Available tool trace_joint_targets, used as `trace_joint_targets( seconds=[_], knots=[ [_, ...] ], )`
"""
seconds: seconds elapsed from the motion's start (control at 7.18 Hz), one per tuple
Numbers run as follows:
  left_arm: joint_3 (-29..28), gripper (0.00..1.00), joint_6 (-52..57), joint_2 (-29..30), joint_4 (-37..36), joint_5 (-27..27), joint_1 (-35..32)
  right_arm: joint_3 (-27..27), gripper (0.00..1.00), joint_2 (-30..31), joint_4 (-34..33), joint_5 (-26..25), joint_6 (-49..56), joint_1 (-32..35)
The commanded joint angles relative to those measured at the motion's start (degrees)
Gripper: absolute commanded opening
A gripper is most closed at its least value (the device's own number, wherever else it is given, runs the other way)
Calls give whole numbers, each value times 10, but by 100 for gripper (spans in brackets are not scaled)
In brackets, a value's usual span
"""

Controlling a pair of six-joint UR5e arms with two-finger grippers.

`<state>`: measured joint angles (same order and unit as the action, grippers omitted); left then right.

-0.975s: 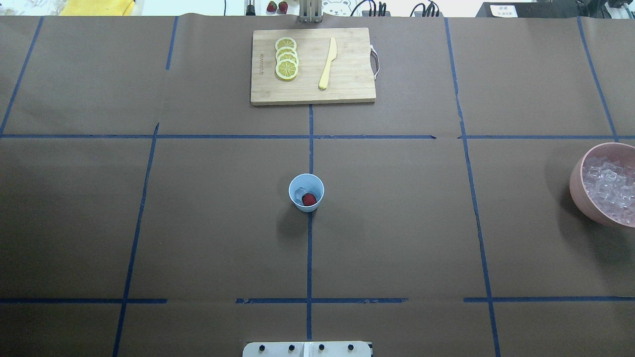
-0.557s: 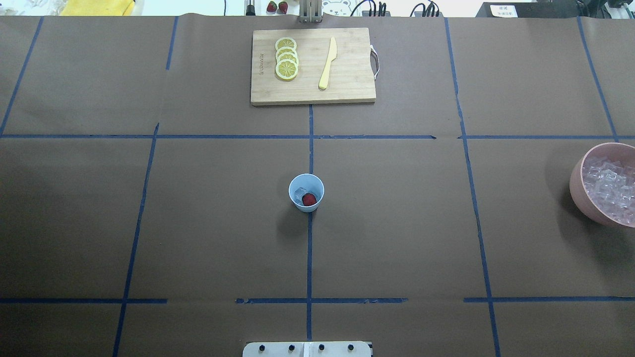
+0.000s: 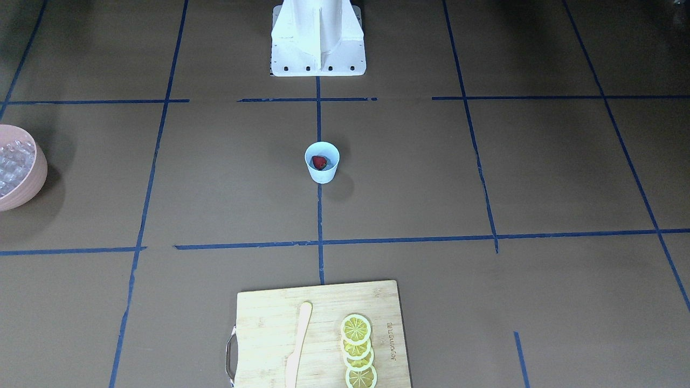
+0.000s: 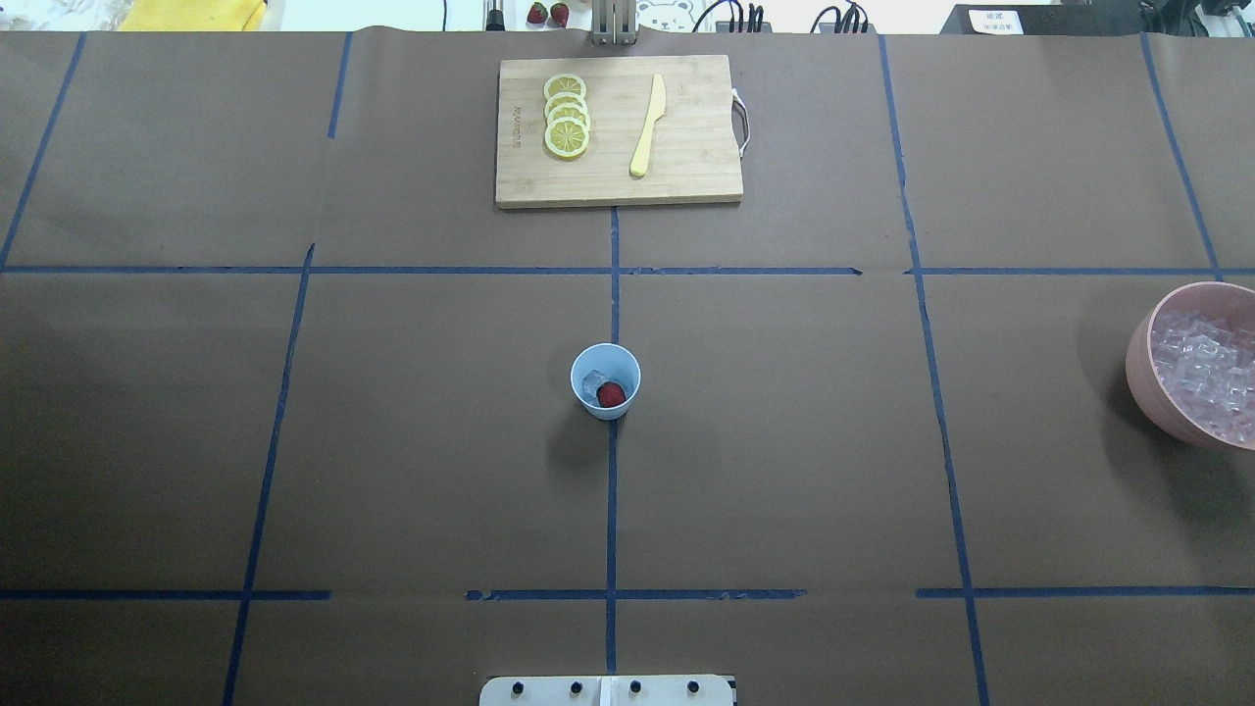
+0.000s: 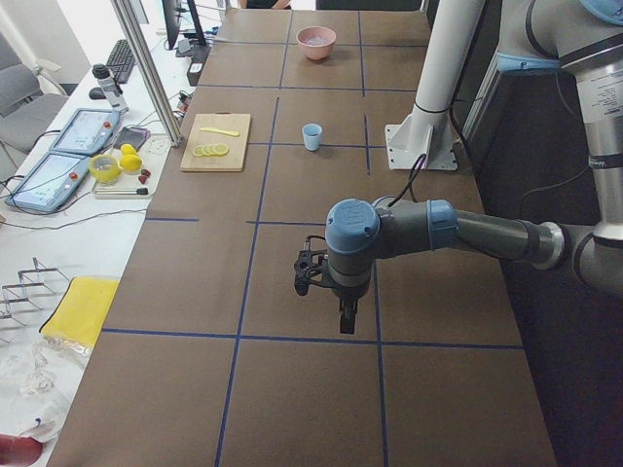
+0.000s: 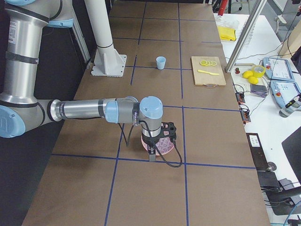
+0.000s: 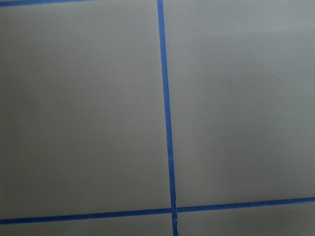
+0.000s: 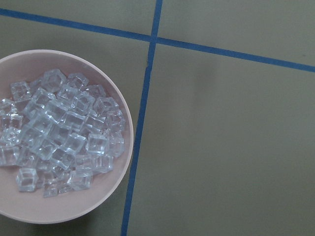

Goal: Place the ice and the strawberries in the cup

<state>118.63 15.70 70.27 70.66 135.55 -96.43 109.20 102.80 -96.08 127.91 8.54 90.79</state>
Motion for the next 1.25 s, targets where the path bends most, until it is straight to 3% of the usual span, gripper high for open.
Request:
trace_joint_targets(
  seconds=[0.0,0.98,1.11],
  knots=[
    [-2,100,-1,-4,-3,-4,1,9,100,5,0,14,2,0],
    [-65,100,-1,78,2,-2,5,18,100,-1,1,22,3,-11],
    [-97,100,-1,115,2,-3,5,18,100,-1,0,21,3,-11]
  ],
)
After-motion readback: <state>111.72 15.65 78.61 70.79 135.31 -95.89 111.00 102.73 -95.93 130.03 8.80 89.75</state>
